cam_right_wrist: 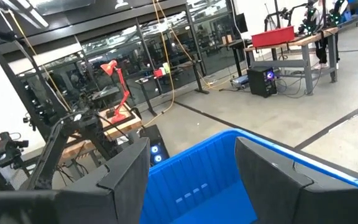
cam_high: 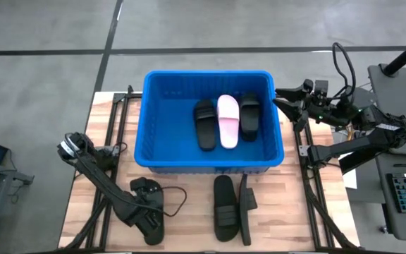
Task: Pick and place slides into bin
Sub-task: Put the black slide into the bin
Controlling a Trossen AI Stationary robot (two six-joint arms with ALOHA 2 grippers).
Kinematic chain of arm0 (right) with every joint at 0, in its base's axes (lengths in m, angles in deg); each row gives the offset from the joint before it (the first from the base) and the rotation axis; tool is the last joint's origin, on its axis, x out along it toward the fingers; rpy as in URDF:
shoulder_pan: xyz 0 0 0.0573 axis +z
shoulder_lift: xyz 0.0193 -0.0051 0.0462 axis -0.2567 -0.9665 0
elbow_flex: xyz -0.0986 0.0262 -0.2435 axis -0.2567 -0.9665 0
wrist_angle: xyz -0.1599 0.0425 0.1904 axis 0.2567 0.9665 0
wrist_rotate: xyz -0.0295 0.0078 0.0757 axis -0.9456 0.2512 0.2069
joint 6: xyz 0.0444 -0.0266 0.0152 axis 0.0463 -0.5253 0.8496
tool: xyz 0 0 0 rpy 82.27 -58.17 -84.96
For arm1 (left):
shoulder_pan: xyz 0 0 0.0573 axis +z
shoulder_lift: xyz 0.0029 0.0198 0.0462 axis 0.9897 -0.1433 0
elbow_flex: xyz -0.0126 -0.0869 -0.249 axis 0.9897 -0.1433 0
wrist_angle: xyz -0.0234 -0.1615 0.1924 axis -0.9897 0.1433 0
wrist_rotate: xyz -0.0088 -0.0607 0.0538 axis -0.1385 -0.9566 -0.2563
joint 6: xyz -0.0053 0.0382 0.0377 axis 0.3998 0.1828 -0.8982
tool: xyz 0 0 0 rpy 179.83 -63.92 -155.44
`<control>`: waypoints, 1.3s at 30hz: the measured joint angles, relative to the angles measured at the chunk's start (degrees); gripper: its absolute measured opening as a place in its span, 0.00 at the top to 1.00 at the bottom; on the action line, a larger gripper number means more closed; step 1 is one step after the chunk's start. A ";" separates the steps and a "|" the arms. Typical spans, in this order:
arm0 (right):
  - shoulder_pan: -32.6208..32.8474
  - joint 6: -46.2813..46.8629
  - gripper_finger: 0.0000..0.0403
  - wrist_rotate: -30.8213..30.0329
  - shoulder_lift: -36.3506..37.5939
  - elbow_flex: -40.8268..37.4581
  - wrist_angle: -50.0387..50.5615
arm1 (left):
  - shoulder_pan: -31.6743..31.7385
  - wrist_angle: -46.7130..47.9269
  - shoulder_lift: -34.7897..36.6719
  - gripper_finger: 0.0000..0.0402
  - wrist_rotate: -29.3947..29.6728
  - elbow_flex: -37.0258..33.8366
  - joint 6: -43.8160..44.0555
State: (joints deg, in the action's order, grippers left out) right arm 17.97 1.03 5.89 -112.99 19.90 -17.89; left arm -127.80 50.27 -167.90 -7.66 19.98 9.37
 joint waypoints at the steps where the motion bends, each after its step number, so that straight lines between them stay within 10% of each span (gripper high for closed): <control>1: 0.00 -0.12 0.44 0.00 0.00 0.00 0.00 | 0.04 0.00 -1.08 0.05 -0.13 0.00 -0.22; 10: 0.00 -0.45 0.44 0.00 0.76 0.00 -0.02 | 0.13 0.20 -5.54 0.18 -0.22 0.85 -0.22; 24: 0.00 -0.52 0.44 -0.02 1.46 0.02 0.00 | 1.84 1.26 -3.74 0.97 -5.10 0.92 -6.01; 39: 0.02 -0.87 0.44 -0.04 2.27 0.02 -0.06 | 12.96 -13.09 18.49 1.00 -4.52 10.63 -17.19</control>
State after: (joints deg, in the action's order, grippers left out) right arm 17.98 0.17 5.85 -110.73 19.92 -17.95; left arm -114.84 37.17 -149.42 -12.18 30.61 -7.82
